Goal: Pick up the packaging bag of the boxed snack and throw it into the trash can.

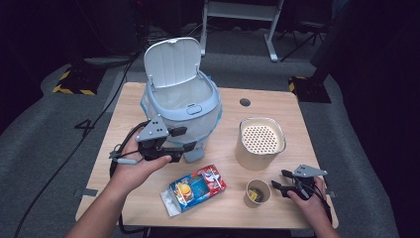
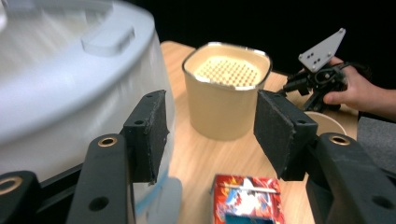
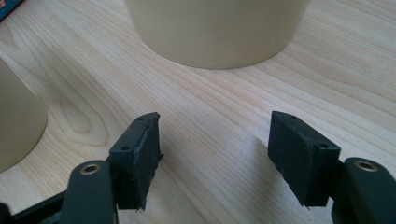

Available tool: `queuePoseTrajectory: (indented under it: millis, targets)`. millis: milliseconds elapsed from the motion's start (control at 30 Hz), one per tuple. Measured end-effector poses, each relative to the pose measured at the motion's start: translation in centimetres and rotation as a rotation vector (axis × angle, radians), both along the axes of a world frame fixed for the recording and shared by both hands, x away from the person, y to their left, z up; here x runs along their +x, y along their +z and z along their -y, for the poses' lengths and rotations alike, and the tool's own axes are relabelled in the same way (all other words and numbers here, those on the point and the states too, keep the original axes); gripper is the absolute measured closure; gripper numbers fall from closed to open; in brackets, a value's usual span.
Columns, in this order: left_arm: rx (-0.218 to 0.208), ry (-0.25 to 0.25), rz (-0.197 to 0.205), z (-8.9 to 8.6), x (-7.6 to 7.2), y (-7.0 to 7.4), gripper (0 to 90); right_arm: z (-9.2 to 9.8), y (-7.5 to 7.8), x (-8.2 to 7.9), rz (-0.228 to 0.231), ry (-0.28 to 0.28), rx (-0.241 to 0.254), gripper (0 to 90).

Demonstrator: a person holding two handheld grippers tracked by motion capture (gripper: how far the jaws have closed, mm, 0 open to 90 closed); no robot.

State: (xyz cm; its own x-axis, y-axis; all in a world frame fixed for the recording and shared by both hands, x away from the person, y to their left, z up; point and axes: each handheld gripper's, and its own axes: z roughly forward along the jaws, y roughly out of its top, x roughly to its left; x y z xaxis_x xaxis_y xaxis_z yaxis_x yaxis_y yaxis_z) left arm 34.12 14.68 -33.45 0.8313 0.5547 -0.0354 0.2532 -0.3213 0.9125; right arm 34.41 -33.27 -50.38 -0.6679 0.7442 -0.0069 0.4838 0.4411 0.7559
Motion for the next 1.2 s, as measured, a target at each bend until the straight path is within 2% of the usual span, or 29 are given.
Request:
queuePoseTrajectory:
  millis: [200, 300, 400, 533, 667, 867, 967, 1033, 1200]
  targets:
    - [0.005, -0.001, -0.057, 0.2, 0.2, -3.3, 45.1, 0.0, 0.0, 0.0, 0.000, 0.000, 0.000, 34.2]
    - [-0.004, 0.005, -0.057, 0.4, 0.4, -5.0, 47.2, 0.0, 0.0, 0.0, 0.000, 0.000, 0.000, 34.2]
    - [-0.014, 0.007, -0.080, 0.6, 0.6, -6.6, 51.5, 0.0, 0.0, 0.0, -0.001, -0.001, 0.001, 34.1]
    - [-0.015, 0.003, -0.115, 0.8, 0.8, -8.4, 52.0, 0.0, 0.0, 0.1, 0.000, 0.002, 0.001, 33.7]
    - [-0.016, 0.004, -0.134, 0.9, 0.9, -9.9, 52.0, 0.0, 0.0, 0.1, 0.001, 0.001, 0.000, 33.8]
    - [0.019, -0.006, -0.175, 1.3, 0.9, -12.2, 53.0, 0.0, 0.0, 0.1, 0.001, 0.002, 0.001, 33.7]
    - [0.067, -0.019, -0.190, 1.6, 1.0, -12.7, 53.9, 0.0, 0.0, 0.1, 0.001, 0.001, 0.000, 33.7]
    - [0.092, -0.029, -0.181, 1.9, 1.1, -12.9, 54.8, 0.0, 0.0, 0.1, 0.001, 0.002, 0.001, 33.7]
    - [0.126, -0.042, -0.206, 2.3, 1.0, -13.4, 60.7, 0.0, 0.0, 0.1, 0.001, 0.002, 0.001, 33.7]
